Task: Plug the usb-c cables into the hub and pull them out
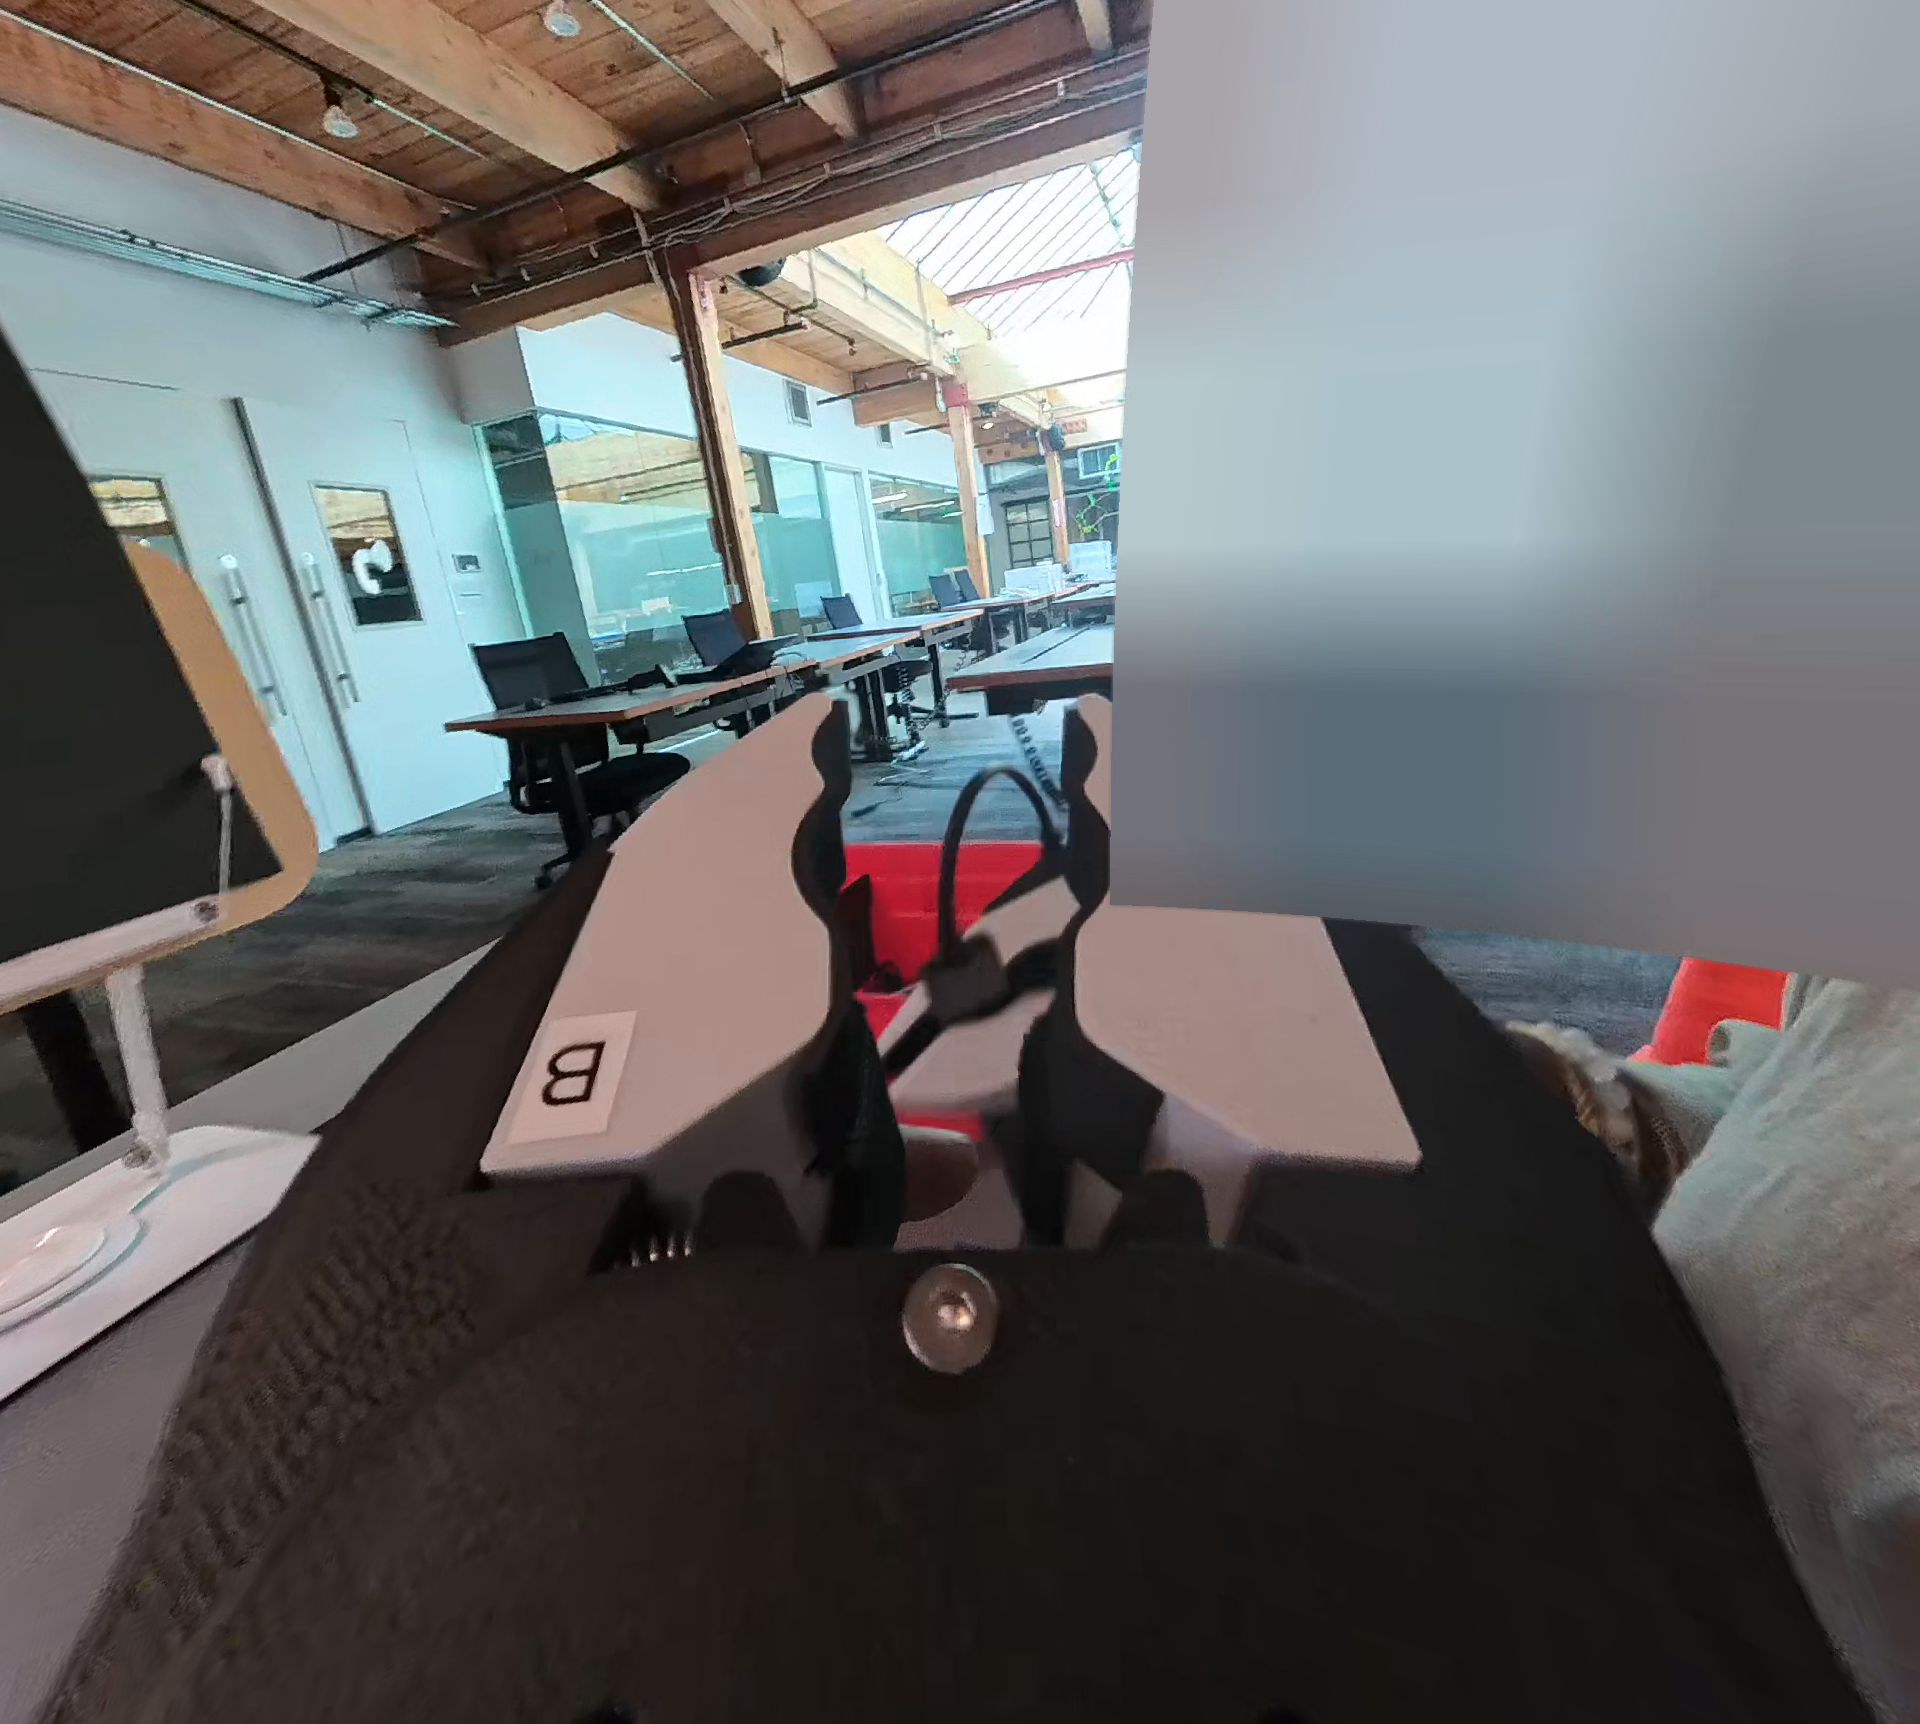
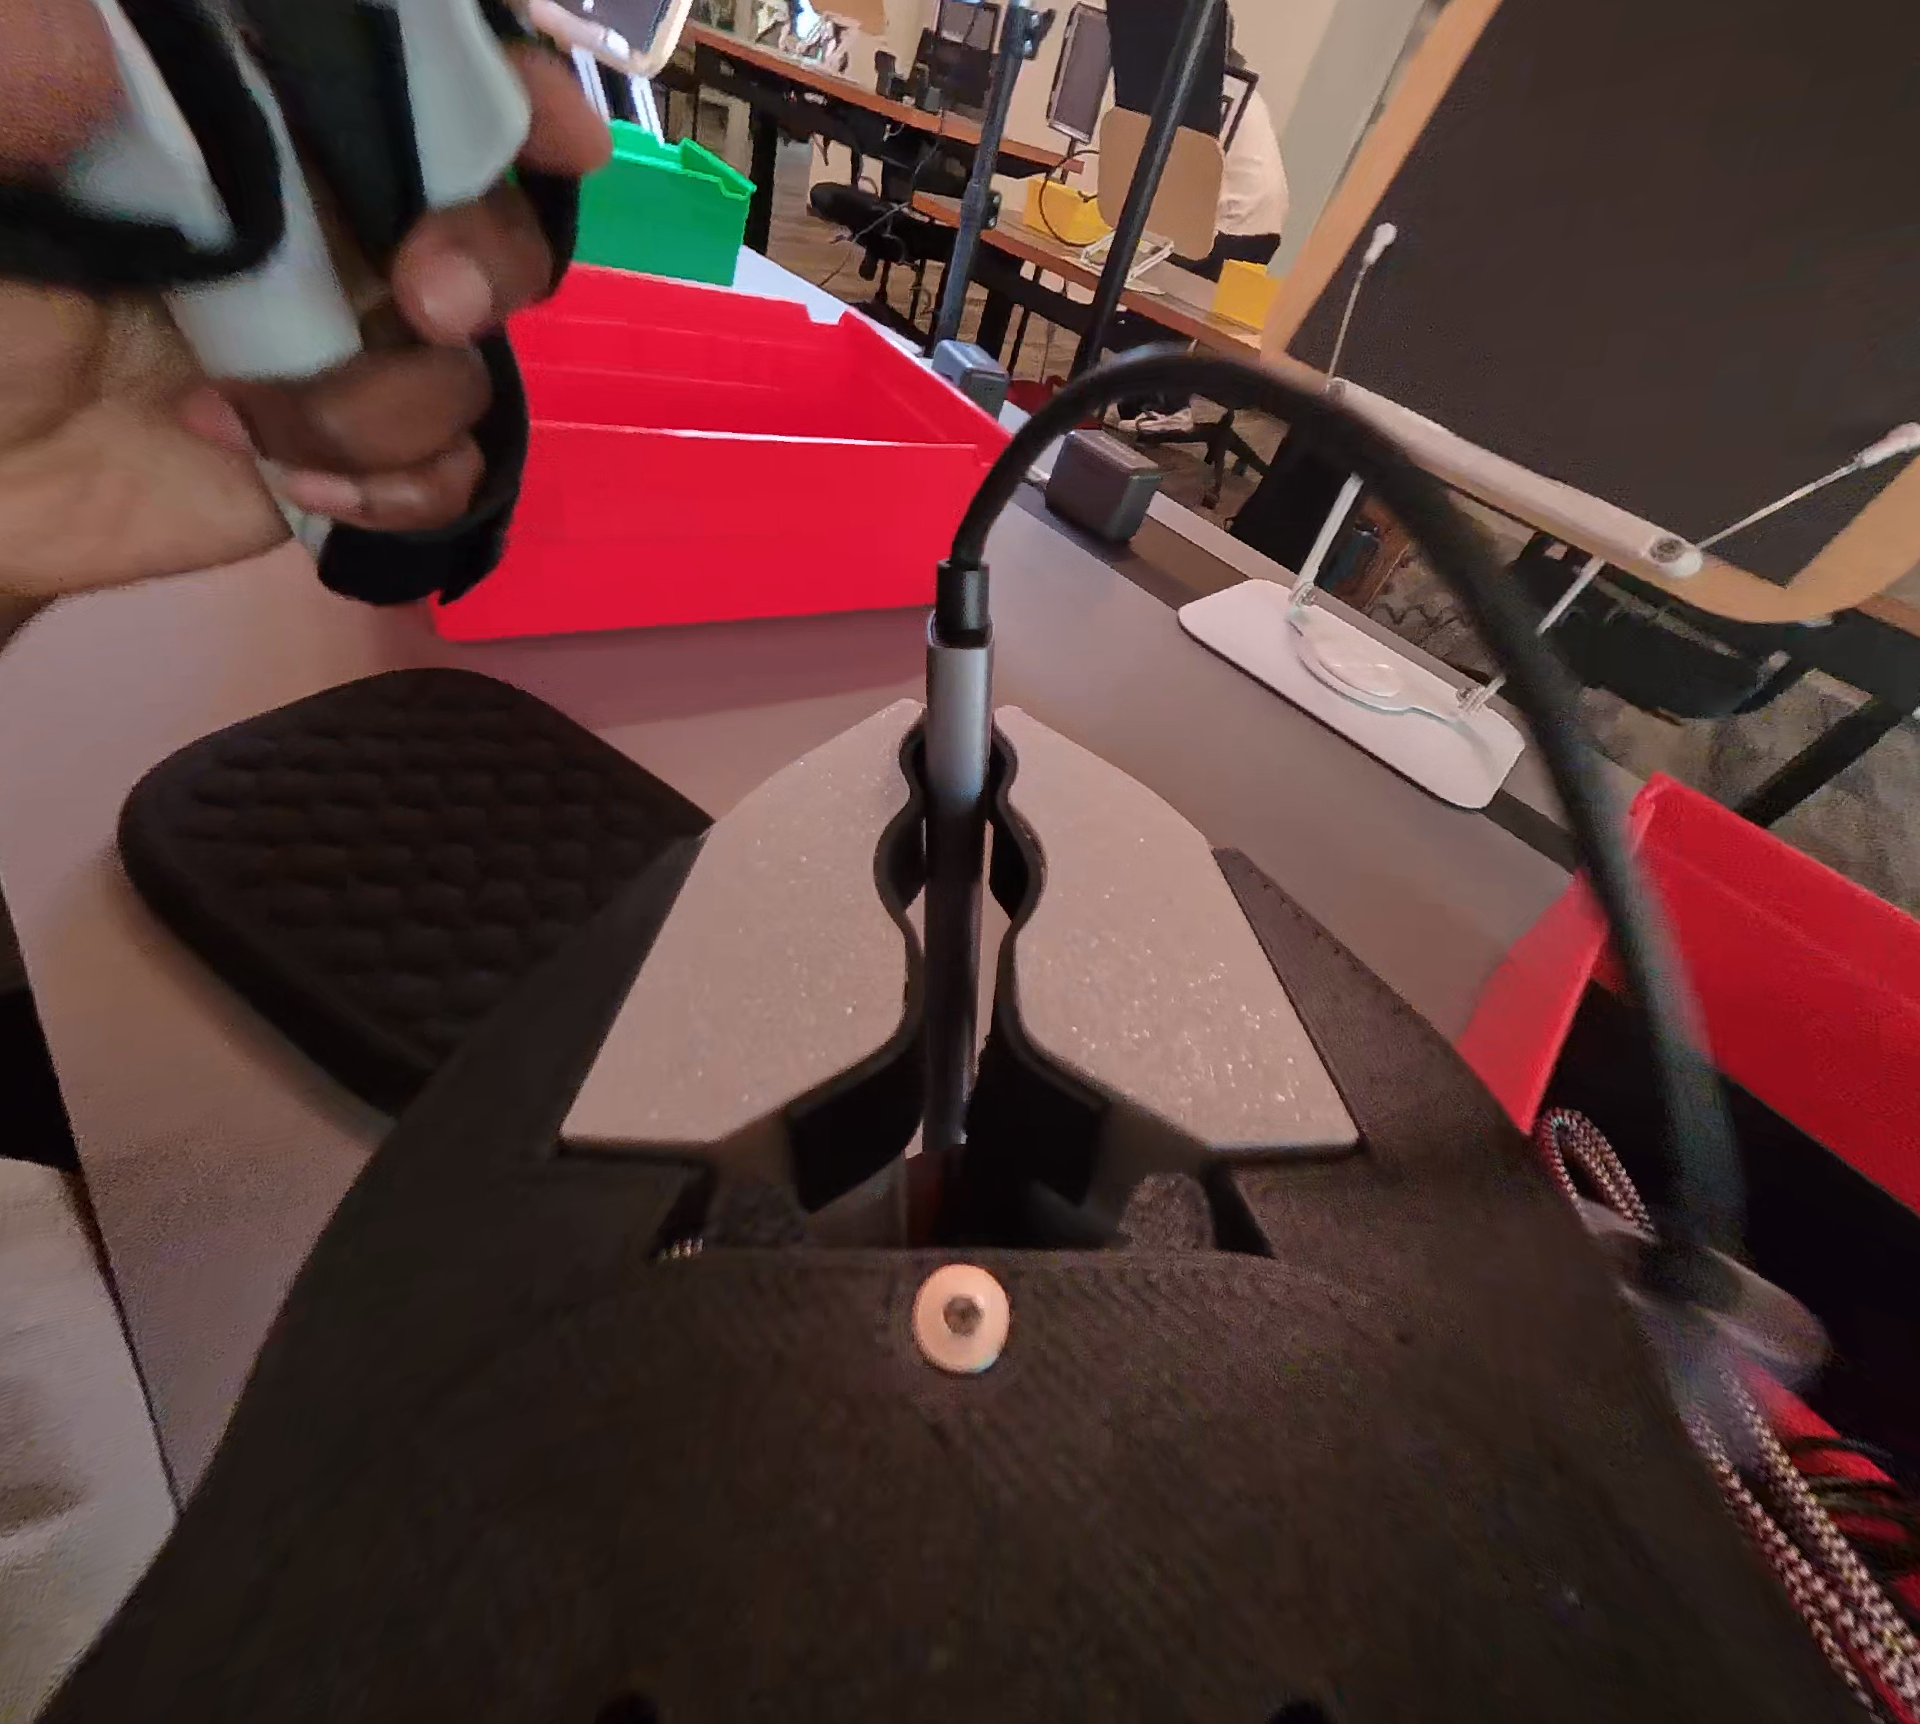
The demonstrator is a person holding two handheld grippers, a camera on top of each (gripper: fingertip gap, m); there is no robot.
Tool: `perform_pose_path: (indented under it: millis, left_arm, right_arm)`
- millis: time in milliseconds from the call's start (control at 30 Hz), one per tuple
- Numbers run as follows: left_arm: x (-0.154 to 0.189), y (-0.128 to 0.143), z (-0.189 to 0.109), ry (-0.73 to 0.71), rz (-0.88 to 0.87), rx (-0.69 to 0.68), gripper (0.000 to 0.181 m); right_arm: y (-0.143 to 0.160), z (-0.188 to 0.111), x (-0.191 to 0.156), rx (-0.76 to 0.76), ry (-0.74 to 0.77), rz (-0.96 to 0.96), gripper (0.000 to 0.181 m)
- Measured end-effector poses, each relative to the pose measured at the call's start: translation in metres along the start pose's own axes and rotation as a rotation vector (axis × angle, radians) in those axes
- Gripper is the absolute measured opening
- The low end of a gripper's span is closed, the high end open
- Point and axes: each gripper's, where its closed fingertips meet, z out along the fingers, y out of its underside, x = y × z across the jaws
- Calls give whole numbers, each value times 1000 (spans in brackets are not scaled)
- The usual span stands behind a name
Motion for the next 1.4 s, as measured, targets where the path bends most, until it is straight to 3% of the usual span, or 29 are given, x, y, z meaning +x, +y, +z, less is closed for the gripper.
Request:
perform_pose_path:
  millis: [33,267,433,667,800,900,1133,1233,1333,1400]
  left_arm:
    - [-6,6,-3,-27,7,-12,37]
    - [-56,83,-33,-196,-217,-129,36]
    - [-71,119,-44,-244,-268,-182,36]
    - [-68,128,-40,-243,-209,-230,36]
    - [-69,128,-41,-243,-218,-228,36]
    - [-71,128,-42,-251,-228,-224,36]
    - [-72,130,-43,-258,-229,-231,35]
    - [-71,130,-43,-256,-226,-236,34]
    - [-71,131,-43,-254,-227,-237,34]
    - [-71,131,-42,-254,-226,-238,34]
  right_arm:
    - [-2,-4,5,9,-1,28,7]
    - [-25,-39,56,85,-14,235,6]
    - [-24,-57,116,-106,-1,170,7]
    - [20,-25,240,-453,119,-203,7]
    - [79,8,288,-698,62,-376,7]
    - [122,23,295,-850,-49,-443,7]
    - [179,37,260,-1009,-322,-367,7]
    - [183,38,257,-1033,-337,-268,11]
    - [181,38,266,-1049,-269,-192,38]
    - [173,38,268,-1016,-242,-165,44]
